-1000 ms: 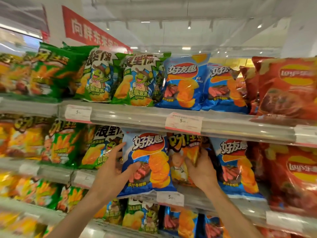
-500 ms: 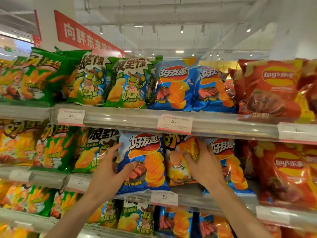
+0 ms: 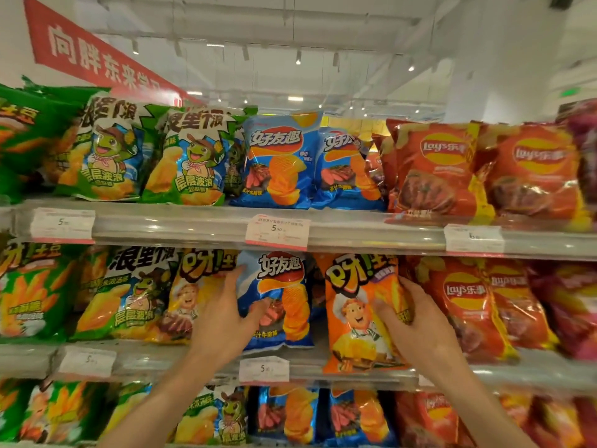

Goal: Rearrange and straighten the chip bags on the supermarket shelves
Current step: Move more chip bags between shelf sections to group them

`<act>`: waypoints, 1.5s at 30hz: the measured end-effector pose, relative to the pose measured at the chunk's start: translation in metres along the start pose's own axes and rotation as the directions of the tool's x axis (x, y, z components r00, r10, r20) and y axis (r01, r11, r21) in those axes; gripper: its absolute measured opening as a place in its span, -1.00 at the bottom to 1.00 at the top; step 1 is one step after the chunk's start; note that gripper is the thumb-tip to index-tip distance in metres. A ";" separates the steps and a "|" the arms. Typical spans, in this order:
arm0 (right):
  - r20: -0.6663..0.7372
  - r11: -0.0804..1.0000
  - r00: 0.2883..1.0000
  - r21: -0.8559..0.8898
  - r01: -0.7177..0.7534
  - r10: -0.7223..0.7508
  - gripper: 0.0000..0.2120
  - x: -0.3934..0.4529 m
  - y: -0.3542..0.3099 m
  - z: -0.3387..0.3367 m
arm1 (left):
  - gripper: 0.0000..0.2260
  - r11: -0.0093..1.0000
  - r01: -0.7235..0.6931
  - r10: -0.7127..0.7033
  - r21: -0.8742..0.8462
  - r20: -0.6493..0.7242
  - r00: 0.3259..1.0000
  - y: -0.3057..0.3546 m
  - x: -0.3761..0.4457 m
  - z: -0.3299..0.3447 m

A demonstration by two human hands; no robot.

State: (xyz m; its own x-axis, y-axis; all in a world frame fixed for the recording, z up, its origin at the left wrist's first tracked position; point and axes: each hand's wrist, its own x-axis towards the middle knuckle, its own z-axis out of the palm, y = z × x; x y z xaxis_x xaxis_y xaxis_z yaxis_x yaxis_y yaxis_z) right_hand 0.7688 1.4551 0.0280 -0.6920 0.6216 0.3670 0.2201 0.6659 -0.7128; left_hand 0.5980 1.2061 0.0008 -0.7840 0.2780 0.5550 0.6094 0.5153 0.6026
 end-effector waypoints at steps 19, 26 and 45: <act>0.062 0.975 0.998 0.219 -0.040 0.027 -0.29 -0.027 0.028 -0.026 | -0.50 0.977 -0.048 0.084 -0.208 0.166 0.983 0.057 -0.037 0.039; 0.222 0.929 0.975 0.365 -0.068 -0.016 -0.29 -0.042 0.004 0.009 | -0.41 0.852 0.233 -0.047 -0.468 0.376 0.925 0.081 -0.074 0.016; 0.477 0.910 0.837 0.410 0.056 -0.267 -0.23 -0.168 -0.216 0.210 | -0.43 0.896 0.284 -0.289 -0.341 0.037 0.957 -0.102 -0.148 -0.240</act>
State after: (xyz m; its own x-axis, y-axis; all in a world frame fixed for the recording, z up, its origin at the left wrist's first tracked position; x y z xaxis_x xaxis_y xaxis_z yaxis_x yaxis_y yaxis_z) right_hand 0.6936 1.1200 -0.0048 -0.9662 0.1460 0.2124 -0.1206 0.4720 -0.8733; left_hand 0.6798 0.9180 -0.0055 -0.9304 0.1475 0.3355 0.3640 0.2638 0.8933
